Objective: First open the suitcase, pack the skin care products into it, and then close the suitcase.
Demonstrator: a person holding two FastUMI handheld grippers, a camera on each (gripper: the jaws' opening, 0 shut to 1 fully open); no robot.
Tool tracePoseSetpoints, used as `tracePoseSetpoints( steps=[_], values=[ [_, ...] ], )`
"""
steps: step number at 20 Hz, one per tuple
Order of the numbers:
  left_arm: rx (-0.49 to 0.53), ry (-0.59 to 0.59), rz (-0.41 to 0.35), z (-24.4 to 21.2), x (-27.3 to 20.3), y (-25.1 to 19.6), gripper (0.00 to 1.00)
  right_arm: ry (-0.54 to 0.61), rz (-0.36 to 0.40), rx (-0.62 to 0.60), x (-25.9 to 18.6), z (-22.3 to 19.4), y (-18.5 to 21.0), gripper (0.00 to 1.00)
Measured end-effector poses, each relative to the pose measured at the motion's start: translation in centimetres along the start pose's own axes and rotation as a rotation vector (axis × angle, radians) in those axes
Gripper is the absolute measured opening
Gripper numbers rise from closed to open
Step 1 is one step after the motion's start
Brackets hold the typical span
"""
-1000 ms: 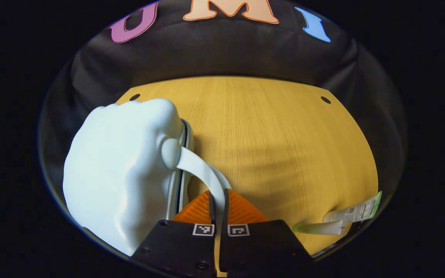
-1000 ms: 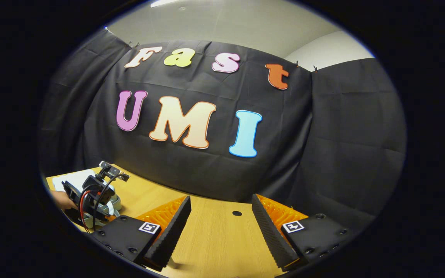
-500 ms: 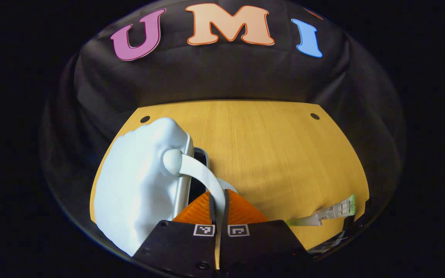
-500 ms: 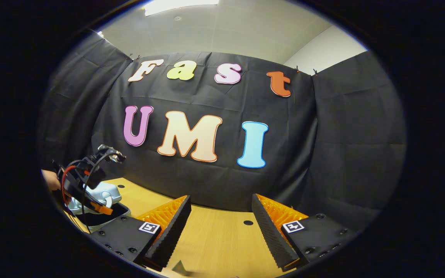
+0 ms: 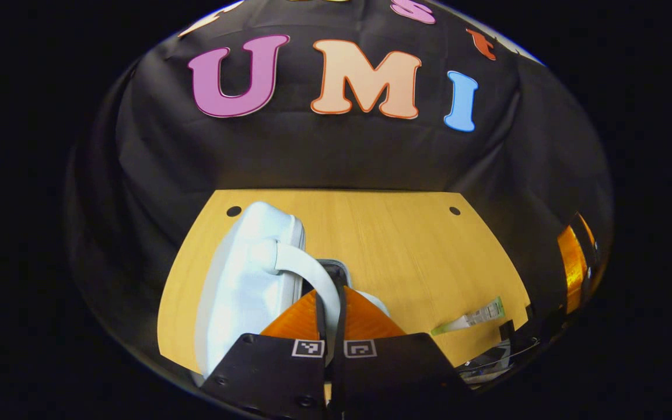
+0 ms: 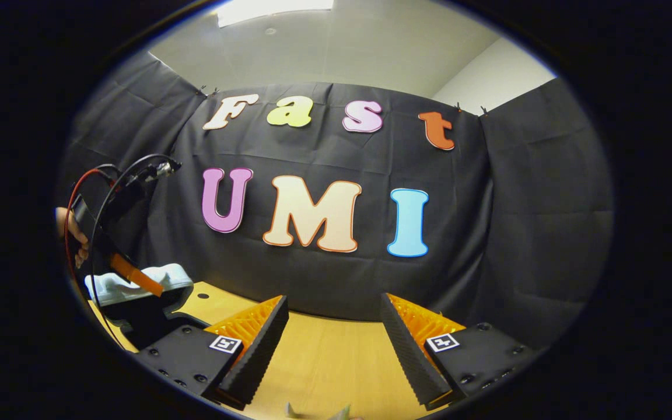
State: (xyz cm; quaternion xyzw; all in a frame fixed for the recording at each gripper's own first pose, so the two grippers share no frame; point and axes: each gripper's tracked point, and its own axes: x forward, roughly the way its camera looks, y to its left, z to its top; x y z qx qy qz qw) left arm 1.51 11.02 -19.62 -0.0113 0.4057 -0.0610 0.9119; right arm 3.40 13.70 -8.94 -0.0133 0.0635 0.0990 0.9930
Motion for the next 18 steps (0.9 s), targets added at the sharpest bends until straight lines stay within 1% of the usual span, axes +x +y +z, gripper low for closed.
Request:
tracePoseSetpoints(
  steps=[1,3,4,6,7,8,10,13,16,18],
  values=[
    [-0.013,-0.023,0.012,0.9,-1.0,1.8,0.00,0.004,-0.003,0.002,0.2,0.0,0.9,1.00],
    [-0.004,-0.070,0.040,2.3,-1.9,5.1,0.01,0.006,-0.017,0.002,0.5,0.0,2.2,1.00],
    [-0.001,-0.081,0.055,2.5,-2.5,6.9,0.00,0.001,-0.026,0.005,0.5,0.3,2.7,0.99],
    [-0.005,-0.100,0.093,2.8,-3.1,10.7,0.00,-0.004,-0.040,0.014,1.0,0.6,4.2,1.00],
    [-0.003,-0.112,0.119,3.0,-3.3,12.8,0.00,-0.002,-0.046,0.013,1.2,0.6,4.8,0.99],
    [-0.003,-0.117,0.137,3.1,-3.4,14.5,0.00,0.001,-0.050,0.009,1.5,0.5,5.5,1.00],
    [-0.027,-0.125,0.164,2.9,-3.6,17.9,0.00,-0.001,-0.050,-0.001,1.6,0.7,6.6,0.99],
    [-0.065,-0.152,0.184,2.7,-3.5,21.7,0.00,-0.003,-0.035,-0.033,2.0,1.0,8.7,0.99],
    [-0.090,-0.133,0.204,1.6,-2.8,25.2,0.00,-0.003,-0.021,-0.043,2.1,1.2,10.2,0.99],
    [-0.105,-0.118,0.245,0.6,-2.3,28.1,0.00,0.002,-0.022,-0.057,2.2,1.0,10.6,1.00]
  ],
)
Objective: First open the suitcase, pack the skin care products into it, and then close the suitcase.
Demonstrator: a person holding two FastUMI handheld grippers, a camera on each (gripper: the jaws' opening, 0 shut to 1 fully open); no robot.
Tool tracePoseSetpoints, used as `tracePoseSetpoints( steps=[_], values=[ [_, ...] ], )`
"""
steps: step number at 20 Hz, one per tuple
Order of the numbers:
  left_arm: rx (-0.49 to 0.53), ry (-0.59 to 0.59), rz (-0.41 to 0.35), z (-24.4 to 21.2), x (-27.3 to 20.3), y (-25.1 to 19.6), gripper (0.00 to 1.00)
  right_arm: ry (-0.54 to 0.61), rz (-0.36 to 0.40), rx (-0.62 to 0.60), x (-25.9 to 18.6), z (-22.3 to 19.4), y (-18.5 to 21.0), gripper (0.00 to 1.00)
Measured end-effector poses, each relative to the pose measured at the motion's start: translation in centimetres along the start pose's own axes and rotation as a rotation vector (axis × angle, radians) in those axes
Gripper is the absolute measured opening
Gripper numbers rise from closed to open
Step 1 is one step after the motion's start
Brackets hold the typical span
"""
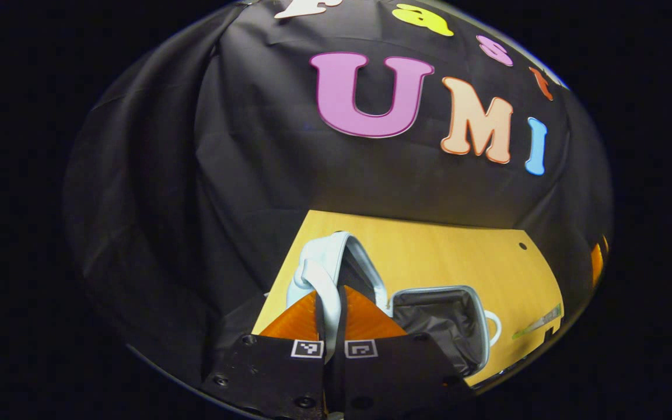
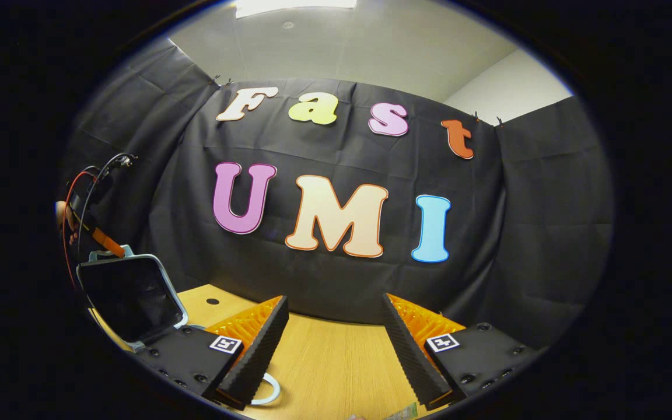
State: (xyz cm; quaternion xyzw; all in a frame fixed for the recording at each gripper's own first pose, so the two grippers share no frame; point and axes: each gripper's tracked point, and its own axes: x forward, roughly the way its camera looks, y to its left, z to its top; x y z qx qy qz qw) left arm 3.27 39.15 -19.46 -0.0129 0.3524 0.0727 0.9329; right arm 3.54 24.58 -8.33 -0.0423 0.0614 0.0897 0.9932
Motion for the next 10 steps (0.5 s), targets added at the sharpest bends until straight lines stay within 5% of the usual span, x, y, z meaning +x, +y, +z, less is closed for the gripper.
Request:
tracePoseSetpoints(
  steps=[10],
  values=[
    [-0.070,0.143,0.168,-8.1,5.8,10.8,0.00,0.037,-0.005,-0.045,-0.1,-0.9,0.9,1.00]
  ],
)
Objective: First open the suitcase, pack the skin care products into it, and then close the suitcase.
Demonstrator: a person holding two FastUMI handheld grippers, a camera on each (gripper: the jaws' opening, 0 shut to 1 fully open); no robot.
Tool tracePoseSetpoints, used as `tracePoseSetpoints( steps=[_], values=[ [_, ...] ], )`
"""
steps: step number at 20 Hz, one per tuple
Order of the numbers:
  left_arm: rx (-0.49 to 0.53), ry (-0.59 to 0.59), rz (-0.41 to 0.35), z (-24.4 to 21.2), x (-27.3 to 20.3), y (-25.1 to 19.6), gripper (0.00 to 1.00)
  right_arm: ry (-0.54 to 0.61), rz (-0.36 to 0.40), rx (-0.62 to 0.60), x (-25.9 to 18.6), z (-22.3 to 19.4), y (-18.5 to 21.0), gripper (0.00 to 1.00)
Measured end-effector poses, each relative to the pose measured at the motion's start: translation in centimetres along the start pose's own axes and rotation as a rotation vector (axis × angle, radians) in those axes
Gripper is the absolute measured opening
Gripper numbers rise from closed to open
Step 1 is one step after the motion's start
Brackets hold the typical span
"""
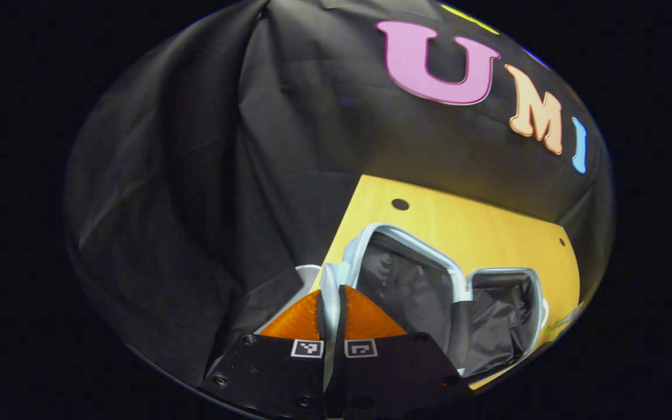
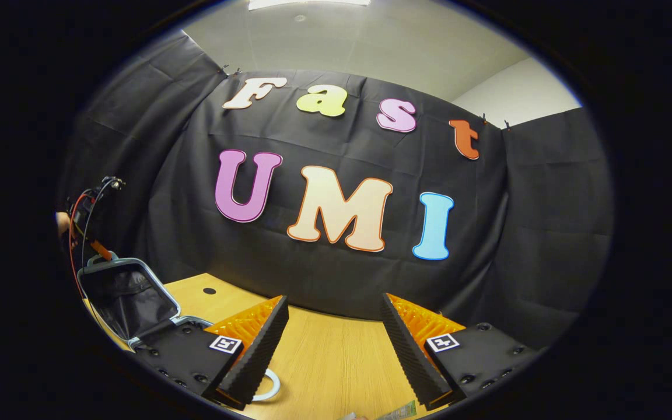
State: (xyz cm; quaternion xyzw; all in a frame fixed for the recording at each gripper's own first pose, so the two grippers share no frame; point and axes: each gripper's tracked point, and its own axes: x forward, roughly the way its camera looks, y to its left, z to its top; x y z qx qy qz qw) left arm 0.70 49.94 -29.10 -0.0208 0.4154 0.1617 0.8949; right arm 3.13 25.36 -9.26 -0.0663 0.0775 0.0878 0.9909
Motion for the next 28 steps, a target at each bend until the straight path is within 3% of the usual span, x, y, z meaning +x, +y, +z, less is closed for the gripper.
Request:
tracePoseSetpoints(
  steps=[5,8,9,10,14,20,25,28],
  values=[
    [-0.026,0.049,0.049,-3.4,3.5,2.0,0.00,0.021,-0.005,0.003,-0.1,-0.5,0.0,0.99],
    [-0.014,0.039,0.122,-4.2,4.0,3.1,0.02,0.028,-0.007,0.001,-0.2,-0.7,-0.3,0.98],
    [-0.018,0.019,0.139,-4.2,4.3,3.4,0.17,0.026,-0.007,-0.003,-0.2,-0.5,-0.4,0.98],
    [-0.029,-0.008,0.142,-3.7,4.3,3.3,0.17,0.024,-0.008,-0.006,-0.3,-0.5,-0.6,0.99],
    [-0.032,-0.203,0.154,0.3,1.0,1.2,0.97,0.013,-0.012,0.014,-0.5,-0.1,-1.7,1.00],
    [-0.070,-0.466,0.126,6.6,-7.8,-3.7,0.96,-0.086,-0.044,0.069,-0.7,1.9,-5.6,0.99],
    [-0.031,-0.537,0.066,7.4,-13.2,-7.8,0.96,-0.095,-0.018,0.099,-0.1,1.5,-8.3,1.00],
    [-0.010,-0.563,0.020,7.7,-15.0,-13.6,0.96,-0.095,-0.002,0.109,-0.3,1.0,-10.4,0.98]
  ],
)
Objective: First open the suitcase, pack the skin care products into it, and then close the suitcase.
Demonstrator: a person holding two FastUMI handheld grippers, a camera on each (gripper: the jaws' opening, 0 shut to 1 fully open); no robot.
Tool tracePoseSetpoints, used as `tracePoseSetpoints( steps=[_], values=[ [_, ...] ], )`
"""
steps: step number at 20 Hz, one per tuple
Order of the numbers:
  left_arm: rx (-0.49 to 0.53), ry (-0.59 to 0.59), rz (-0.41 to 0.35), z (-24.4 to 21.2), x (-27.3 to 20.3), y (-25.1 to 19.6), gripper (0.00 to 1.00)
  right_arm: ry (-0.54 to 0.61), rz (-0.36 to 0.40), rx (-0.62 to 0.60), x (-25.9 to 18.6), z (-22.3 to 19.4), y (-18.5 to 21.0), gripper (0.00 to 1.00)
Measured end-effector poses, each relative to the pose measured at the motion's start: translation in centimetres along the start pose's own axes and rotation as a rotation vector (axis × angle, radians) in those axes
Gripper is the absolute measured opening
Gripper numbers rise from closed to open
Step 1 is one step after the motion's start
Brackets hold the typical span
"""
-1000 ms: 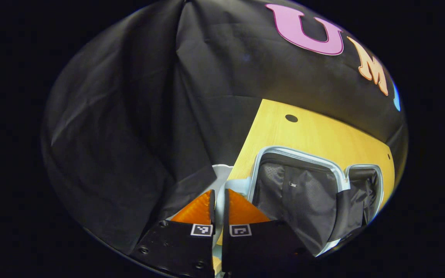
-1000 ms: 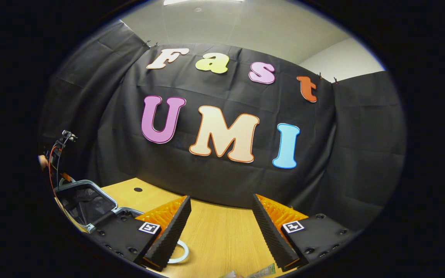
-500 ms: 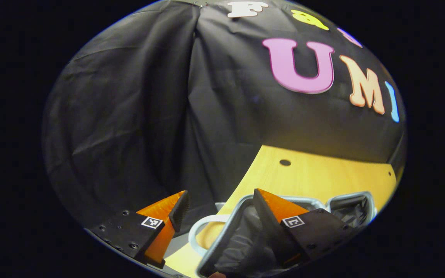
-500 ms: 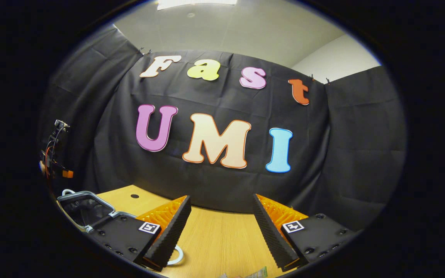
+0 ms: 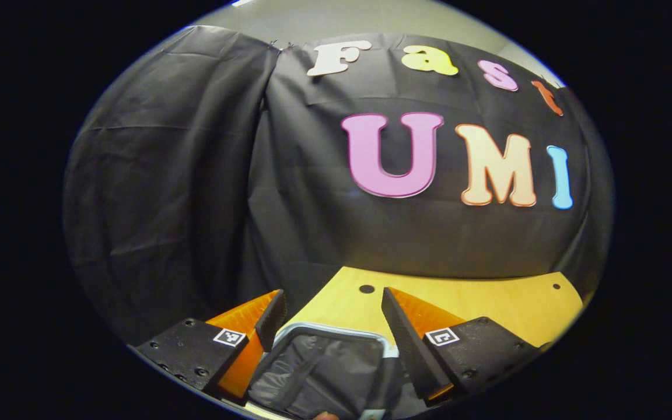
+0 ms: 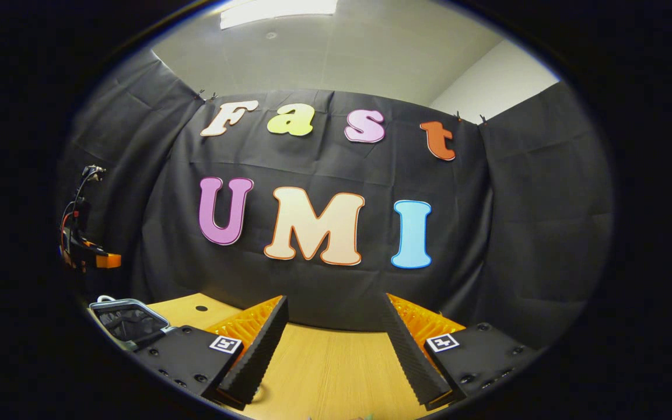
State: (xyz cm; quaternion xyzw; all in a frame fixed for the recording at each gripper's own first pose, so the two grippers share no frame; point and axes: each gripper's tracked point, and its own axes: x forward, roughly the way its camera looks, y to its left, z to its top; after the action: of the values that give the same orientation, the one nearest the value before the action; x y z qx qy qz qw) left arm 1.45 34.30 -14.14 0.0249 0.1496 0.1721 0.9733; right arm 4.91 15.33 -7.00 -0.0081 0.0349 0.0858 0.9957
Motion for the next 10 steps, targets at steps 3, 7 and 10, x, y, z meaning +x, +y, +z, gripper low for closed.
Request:
tracePoseSetpoints(
  steps=[3,7,10],
  values=[
    [0.002,0.007,-0.061,-0.1,-1.5,-4.9,0.95,-0.012,0.013,-0.005,-0.2,0.1,-2.4,1.00],
    [-0.006,0.031,-0.163,-1.0,-4.0,-12.5,0.96,-0.005,0.021,0.015,-0.5,-0.7,-5.8,0.98],
    [0.033,0.043,-0.220,-2.1,-6.1,-17.1,0.96,0.006,0.026,0.026,-0.8,-1.6,-8.2,0.98]
  ],
)
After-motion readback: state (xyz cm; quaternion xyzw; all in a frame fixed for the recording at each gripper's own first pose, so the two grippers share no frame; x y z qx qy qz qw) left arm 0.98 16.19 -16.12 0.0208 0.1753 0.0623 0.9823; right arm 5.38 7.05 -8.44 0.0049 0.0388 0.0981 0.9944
